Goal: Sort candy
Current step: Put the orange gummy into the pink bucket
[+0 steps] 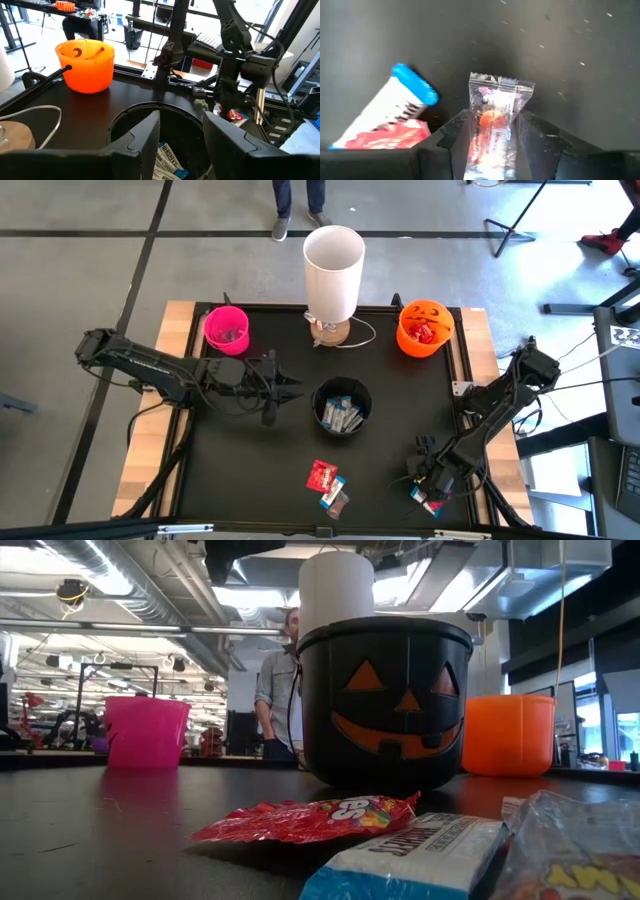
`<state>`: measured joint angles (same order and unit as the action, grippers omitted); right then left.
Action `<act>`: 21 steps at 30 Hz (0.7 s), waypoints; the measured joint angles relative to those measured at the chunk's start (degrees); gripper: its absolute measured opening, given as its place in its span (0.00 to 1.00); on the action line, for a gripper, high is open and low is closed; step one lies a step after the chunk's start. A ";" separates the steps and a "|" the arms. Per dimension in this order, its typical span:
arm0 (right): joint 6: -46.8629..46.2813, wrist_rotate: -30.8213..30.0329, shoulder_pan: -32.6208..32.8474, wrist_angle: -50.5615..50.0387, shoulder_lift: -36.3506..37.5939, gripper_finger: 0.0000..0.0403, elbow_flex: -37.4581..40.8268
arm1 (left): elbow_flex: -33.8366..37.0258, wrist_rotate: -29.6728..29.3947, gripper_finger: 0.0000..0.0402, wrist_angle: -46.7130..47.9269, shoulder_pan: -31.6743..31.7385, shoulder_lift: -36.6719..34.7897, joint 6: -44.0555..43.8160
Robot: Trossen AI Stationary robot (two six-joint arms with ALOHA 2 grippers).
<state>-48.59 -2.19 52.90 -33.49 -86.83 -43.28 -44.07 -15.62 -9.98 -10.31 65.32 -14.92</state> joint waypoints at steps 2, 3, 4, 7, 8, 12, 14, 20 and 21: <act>-0.03 -0.66 -0.02 -0.55 0.00 0.37 0.43 | 0.00 0.00 0.35 0.00 0.00 0.00 0.00; -0.02 -1.09 -0.02 -0.86 0.00 0.35 0.45 | 0.00 -0.04 0.35 0.00 0.00 0.00 -0.02; 0.33 -1.58 -0.04 -1.34 0.00 0.32 0.45 | 0.00 -0.18 0.35 0.00 0.00 0.00 -0.02; 1.04 -3.39 -0.04 -2.27 0.00 0.21 0.45 | 0.00 -0.68 0.35 0.00 0.00 0.00 -0.04; 1.07 -3.89 -0.06 -2.61 0.02 0.17 0.45 | 0.00 -0.85 0.35 0.00 0.00 0.00 -0.06; 1.07 -5.20 -0.63 -3.58 0.09 0.04 0.39 | 0.00 -1.74 0.35 0.00 0.00 0.00 -0.07; 1.12 -5.31 -1.50 -4.67 0.27 0.02 0.12 | 0.00 -1.88 0.35 -0.02 0.00 0.00 -0.08; 4.07 -8.33 -4.47 -5.59 4.11 0.08 -0.03 | 0.00 -2.21 0.35 -0.13 0.00 0.00 -0.11; 4.65 -9.07 -4.99 -5.79 5.16 0.08 -0.03 | 0.00 -2.21 0.35 -0.15 0.00 0.00 -0.11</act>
<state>-43.94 -11.25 47.92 -39.27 -81.66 -43.31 -44.07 -17.82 -10.13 -10.31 65.32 -15.03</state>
